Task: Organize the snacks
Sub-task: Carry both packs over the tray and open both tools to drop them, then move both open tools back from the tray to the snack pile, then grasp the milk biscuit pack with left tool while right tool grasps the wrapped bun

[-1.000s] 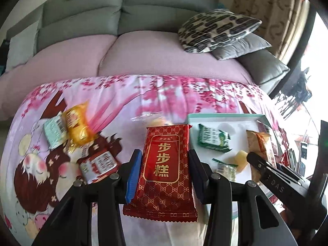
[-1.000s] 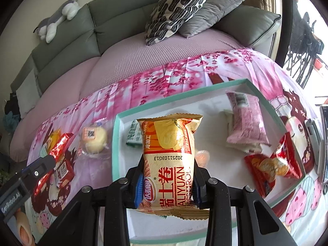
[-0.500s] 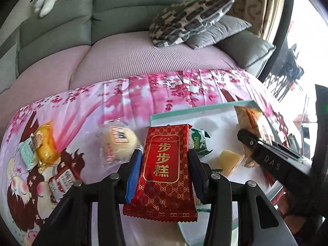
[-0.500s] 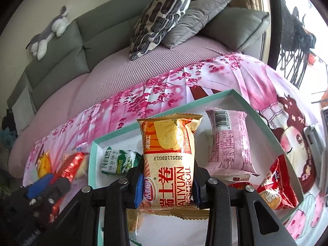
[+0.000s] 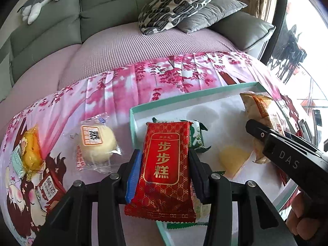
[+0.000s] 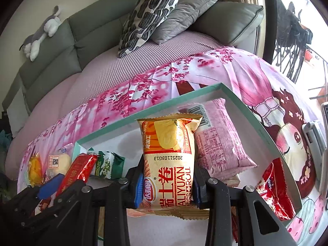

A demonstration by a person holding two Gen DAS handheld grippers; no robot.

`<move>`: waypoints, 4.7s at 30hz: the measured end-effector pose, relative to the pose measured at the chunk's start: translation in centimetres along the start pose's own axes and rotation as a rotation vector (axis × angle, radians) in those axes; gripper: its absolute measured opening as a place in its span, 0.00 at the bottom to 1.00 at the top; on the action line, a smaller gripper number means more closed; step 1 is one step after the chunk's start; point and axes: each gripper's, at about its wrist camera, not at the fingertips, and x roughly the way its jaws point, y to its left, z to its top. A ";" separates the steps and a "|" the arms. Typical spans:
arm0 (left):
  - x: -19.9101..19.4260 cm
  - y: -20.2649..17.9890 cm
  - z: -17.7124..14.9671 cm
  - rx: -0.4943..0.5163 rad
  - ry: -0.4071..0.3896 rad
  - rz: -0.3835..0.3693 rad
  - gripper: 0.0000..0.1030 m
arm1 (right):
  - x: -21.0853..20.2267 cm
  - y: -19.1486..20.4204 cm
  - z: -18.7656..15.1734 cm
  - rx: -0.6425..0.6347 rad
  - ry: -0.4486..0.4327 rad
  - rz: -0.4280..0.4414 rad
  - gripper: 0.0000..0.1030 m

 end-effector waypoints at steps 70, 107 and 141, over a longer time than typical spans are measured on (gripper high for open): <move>-2.3 5.0 0.7 -0.195 0.004 0.071 0.96 | -3.0 1.6 -1.2 -0.047 0.039 -0.006 1.00; -7.8 23.8 -8.7 -0.600 0.062 0.212 0.96 | -3.2 18.4 -8.4 -0.363 0.073 0.252 1.00; 1.0 21.6 -6.1 -0.605 0.174 0.028 0.72 | 0.4 18.4 -8.6 -0.319 0.141 0.217 0.96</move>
